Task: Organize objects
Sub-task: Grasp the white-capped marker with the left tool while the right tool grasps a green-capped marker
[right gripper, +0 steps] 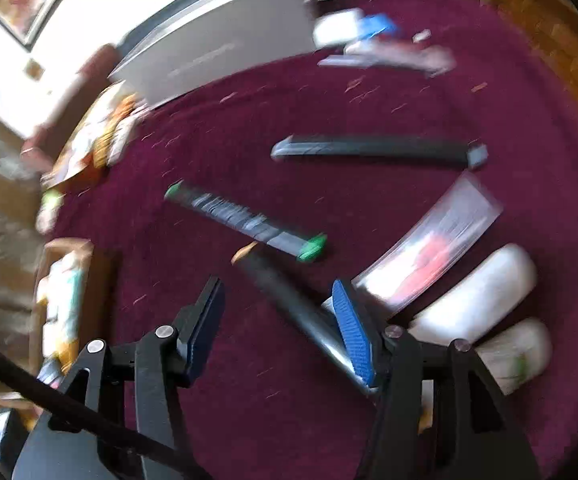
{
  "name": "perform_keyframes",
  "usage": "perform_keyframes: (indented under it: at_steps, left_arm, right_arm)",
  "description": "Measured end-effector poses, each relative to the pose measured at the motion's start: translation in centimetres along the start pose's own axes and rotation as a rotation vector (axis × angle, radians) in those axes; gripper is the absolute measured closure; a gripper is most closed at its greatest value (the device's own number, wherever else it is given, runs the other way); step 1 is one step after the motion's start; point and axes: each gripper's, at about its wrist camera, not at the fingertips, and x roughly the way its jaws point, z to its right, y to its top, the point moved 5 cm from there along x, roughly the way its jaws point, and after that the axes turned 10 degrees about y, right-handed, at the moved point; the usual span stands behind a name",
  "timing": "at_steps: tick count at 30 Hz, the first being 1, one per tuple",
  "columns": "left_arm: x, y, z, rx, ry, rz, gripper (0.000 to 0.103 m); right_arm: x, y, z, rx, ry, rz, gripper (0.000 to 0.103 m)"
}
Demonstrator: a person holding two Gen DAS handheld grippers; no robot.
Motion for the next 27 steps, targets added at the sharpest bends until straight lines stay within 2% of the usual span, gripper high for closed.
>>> perform_keyframes:
  at_steps: [2,3,5,7,9,12,18,19,20,23,27]
  left_arm:
    - [0.1,0.2,-0.1,-0.009,-0.015,0.004,0.052]
    - [0.1,0.2,-0.1,-0.012,-0.020,0.004,0.052]
    - [0.1,0.2,0.0,-0.007,-0.017,0.007,0.052]
    - [0.1,0.1,0.2,0.002,-0.009,0.013,0.052]
    - [0.2,0.1,0.2,0.005,-0.008,0.019,0.052]
    - [0.2,0.1,0.1,-0.002,-0.015,0.024,0.050]
    - [0.0,0.1,-0.1,-0.031,-0.039,0.027,0.050]
    - [0.0,0.1,-0.2,-0.036,-0.043,0.025,0.050]
    - [-0.1,0.1,-0.2,-0.041,-0.045,0.023,0.050]
    - [-0.1,0.2,-0.4,-0.059,-0.048,0.010,0.050]
    - [0.0,0.8,-0.4,-0.071,-0.015,-0.011,0.050]
  right_arm:
    - [0.3,-1.5,-1.9,-0.017,0.159,-0.074,0.047]
    - [-0.1,-1.8,-2.7,-0.045,0.169,-0.068,0.047]
    - [-1.3,-1.5,-3.2,-0.093,0.083,-0.010,0.047]
    - [-2.0,-0.5,-3.0,-0.147,-0.069,0.059,0.047]
    - [-1.3,0.4,-2.9,-0.185,-0.151,0.065,0.047]
    - [0.8,1.2,-3.2,-0.250,-0.228,0.048,0.047]
    - [5.7,3.9,-4.9,-0.422,-0.330,0.003,0.048]
    - [6.4,4.5,-4.8,-0.426,-0.345,-0.014,0.049]
    - [7.0,4.9,-4.4,-0.415,-0.357,-0.032,0.063]
    - [7.1,4.9,-3.5,-0.341,-0.332,-0.068,0.088]
    - [5.0,2.5,-2.4,-0.238,-0.275,-0.107,0.089]
